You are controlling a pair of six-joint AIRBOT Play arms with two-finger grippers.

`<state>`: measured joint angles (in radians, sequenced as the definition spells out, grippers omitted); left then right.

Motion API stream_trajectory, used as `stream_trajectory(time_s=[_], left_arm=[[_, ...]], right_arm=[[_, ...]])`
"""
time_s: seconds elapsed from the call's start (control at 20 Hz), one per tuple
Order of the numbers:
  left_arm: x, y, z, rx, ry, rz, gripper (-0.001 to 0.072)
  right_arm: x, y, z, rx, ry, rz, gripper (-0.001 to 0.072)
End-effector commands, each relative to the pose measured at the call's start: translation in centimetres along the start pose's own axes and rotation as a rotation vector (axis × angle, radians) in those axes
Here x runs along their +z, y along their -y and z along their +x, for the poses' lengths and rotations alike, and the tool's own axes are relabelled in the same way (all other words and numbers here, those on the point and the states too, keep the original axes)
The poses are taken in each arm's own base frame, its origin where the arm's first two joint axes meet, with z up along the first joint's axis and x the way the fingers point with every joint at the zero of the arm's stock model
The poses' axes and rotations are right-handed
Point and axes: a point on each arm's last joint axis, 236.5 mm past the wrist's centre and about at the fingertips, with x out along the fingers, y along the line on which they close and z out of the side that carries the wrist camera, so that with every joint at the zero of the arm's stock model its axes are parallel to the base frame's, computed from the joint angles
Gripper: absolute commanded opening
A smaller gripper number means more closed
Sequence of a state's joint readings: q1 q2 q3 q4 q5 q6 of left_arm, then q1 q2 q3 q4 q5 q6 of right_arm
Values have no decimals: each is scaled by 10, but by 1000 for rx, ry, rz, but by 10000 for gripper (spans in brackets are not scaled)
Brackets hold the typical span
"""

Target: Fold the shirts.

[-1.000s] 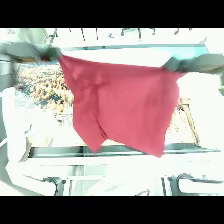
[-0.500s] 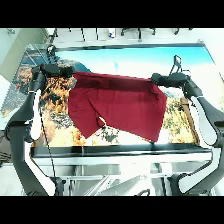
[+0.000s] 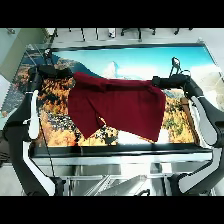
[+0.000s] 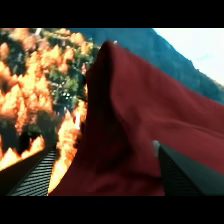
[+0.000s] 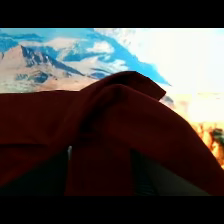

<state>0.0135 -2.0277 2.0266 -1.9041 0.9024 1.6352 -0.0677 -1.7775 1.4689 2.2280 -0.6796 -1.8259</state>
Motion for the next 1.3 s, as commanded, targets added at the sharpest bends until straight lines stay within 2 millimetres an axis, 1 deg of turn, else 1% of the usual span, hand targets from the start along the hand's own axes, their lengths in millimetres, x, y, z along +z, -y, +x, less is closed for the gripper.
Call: stream_trajectory(time_s=[0.0,0.05,0.1,0.15,0.2,0.25,0.3,0.35,0.4,0.45,0.5,0.55,0.65,0.75,0.85,0.95,1.0,1.1,1.15,1.25], left_arm=[[-1,3,-41,-33,-59,-35,689],[-4,-7,-62,-25,-91,-47,688],[-12,-19,-79,-16,-141,-63,688],[-29,-33,-93,-8,-219,-88,687],[-55,-46,-102,-8,-328,-123,688],[-86,-55,-105,-28,-438,-173,688],[-113,-58,-104,-54,-524,-223,688],[-139,-59,-98,-88,-590,-264,688],[-159,-56,-90,-122,-626,-290,688],[-175,-52,-81,-155,-645,-316,688],[-185,-47,-73,-186,-645,-336,687],[-192,-41,-64,-211,-638,-342,688],[-205,-38,-51,-207,-638,-339,687],[-218,-31,-39,-213,-673,-332,688],[-229,-26,-29,-216,-701,-327,687],[-233,-25,-22,-211,-701,-325,686],[-232,-25,-19,-208,-694,-324,555],[-228,-27,-15,-199,-671,-322,52],[-226,-27,-16,-199,-669,-316,21],[-218,-25,-19,-206,-661,-304,21]], right_arm=[[-5,-6,-47,41,-86,24,421],[-7,1,-71,33,-117,16,333],[-15,11,-96,13,-160,11,313],[-29,22,-115,-8,-206,36,314],[-51,33,-130,-20,-259,80,314],[-76,41,-141,-27,-302,121,314],[-103,51,-150,-37,-333,170,316],[-126,58,-157,-48,-350,215,319],[-149,65,-163,-57,-365,263,321],[-168,69,-168,-60,-375,304,323],[-183,70,-172,-58,-384,339,353],[-194,70,-173,-50,-390,372,514],[-213,68,-171,-39,-413,411,523],[-226,66,-166,-21,-437,440,523],[-234,65,-161,-8,-451,454,523],[-240,64,-158,-2,-471,461,523],[-243,61,-155,2,-489,456,523],[-255,56,-146,6,-535,447,524],[-262,54,-139,5,-563,441,523],[-280,48,-126,5,-632,439,523]])
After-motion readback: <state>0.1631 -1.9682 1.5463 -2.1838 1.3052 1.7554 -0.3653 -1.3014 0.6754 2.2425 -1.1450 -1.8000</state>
